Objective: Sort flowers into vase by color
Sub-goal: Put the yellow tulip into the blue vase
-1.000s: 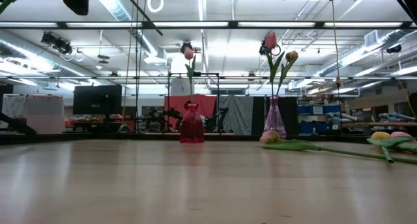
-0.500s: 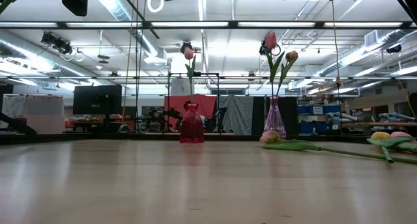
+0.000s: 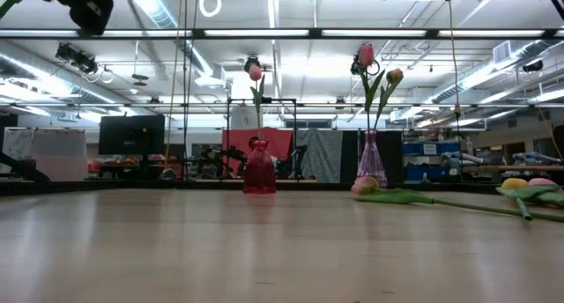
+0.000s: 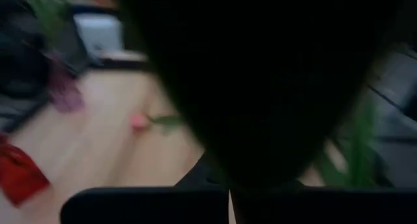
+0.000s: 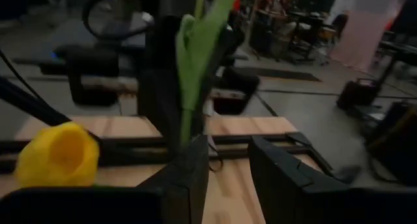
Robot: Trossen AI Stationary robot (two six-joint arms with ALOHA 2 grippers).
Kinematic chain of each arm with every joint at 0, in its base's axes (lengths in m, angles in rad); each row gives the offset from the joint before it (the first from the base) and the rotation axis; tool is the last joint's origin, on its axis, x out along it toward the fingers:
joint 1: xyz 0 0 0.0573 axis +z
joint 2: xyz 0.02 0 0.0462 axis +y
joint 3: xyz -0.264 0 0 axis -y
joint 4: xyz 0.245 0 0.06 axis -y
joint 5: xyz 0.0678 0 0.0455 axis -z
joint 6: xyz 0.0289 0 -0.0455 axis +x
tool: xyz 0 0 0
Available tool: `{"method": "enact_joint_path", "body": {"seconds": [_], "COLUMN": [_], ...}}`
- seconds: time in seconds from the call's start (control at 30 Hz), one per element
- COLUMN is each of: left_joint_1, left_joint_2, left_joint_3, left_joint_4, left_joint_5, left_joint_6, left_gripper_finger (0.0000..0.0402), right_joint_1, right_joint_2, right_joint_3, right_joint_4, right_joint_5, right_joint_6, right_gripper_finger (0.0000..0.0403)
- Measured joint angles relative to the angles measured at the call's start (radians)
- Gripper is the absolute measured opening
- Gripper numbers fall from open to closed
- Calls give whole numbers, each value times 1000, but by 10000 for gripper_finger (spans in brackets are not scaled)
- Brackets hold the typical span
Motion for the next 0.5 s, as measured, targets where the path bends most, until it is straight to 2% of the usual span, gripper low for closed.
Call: {"method": "enact_joint_path", "body": {"seconds": [0.23,0.37,0.5], "left_joint_1": [0,0,-1], "left_joint_2": [2,2,4], "left_joint_3": [202,249,249], "left_joint_4": [-384,-460,-478], "left_joint_5": [138,275,422], "left_joint_6": [-158,-192,-198], "left_gripper_finger": [1,1,1], "right_joint_1": [76,131,187], "right_joint_2": [-93,-115,-134], "right_joint_3": [0,0,0], "right_joint_4": [-213,-322,-518], "right_joint_5": [176,255,370], "right_joint_6": [26,84,209], "right_gripper_finger": [121,121,121]}}
